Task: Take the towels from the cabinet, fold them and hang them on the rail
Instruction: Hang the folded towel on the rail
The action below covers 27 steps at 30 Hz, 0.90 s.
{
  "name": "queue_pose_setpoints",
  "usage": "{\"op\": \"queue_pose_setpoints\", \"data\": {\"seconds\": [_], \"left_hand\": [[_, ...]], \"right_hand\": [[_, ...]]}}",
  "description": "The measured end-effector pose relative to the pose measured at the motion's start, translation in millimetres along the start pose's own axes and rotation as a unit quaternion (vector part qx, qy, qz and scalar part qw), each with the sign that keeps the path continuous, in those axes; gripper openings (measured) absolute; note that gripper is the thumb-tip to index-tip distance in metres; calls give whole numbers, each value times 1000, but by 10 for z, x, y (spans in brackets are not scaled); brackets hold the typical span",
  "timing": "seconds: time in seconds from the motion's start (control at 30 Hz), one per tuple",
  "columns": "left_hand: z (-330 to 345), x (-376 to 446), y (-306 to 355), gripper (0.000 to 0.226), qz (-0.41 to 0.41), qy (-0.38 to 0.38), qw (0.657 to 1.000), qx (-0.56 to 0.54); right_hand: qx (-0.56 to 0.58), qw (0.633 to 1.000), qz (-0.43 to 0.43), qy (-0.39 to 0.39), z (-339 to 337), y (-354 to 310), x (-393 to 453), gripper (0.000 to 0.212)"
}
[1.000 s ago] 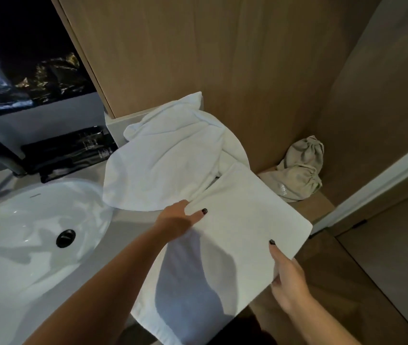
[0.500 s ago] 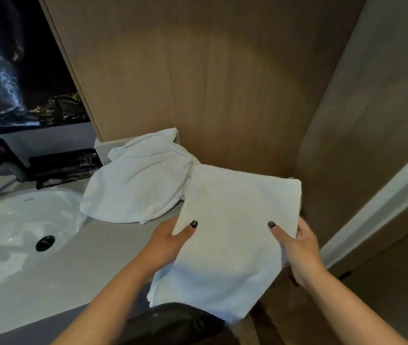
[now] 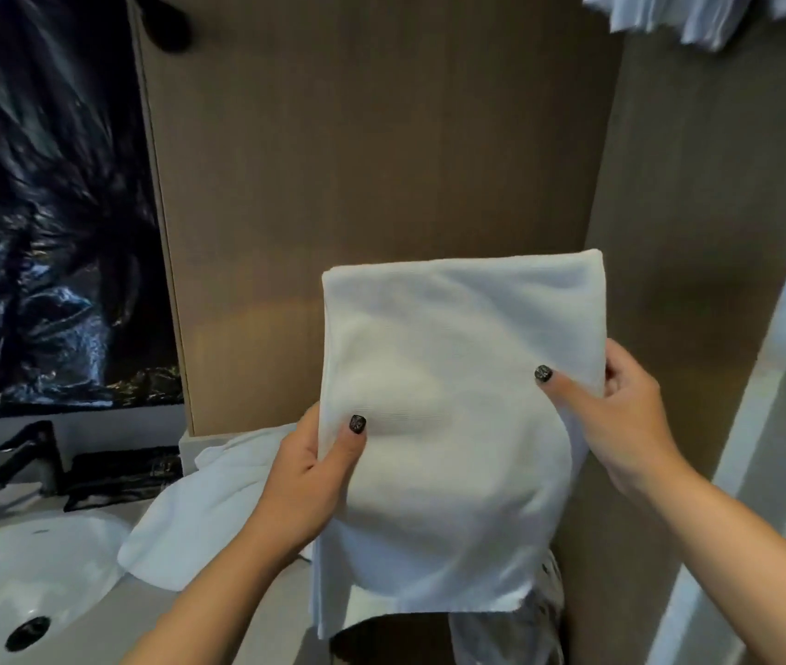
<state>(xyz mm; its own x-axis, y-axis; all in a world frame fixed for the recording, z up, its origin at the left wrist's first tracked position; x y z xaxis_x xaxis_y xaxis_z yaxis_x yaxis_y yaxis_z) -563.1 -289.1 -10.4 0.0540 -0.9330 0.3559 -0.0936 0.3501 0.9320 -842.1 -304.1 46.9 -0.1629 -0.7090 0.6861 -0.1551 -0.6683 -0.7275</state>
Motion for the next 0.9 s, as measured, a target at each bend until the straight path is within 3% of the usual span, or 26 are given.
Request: {"op": "queue_pose_setpoints", "data": {"seconds": [0.17,0.5,0.77,0.9], "left_hand": [[-15,341,848,28,121,43,992,6],[-88,919,2301,20,254,58,965,-44],[-44,1426,3168,7,385,152,909,47],[9,1697,3436,19,432,224,870,78]], "right_hand": [[35,996,-84,17,-127,-673,550,39],[62,975,-215,-18,-186,-1825,1619,32],[-4,959,-284,13,-153,-2414,2520,25],[-61,947,-315,34,-136,-2637,2956,29]]}}
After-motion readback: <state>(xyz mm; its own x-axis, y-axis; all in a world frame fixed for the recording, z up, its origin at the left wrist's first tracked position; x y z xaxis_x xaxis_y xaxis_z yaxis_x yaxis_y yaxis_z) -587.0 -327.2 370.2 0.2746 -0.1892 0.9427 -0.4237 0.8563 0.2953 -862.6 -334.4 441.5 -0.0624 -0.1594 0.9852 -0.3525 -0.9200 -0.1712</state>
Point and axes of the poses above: each hand's wrist, its own x-axis towards the middle knuckle, its own z-axis out of the palm, y = z × x, the point moved 3 cm from there along x, towards the middle knuckle, and after that the axes turned 12 degrees about -z, right-handed, at the moved point
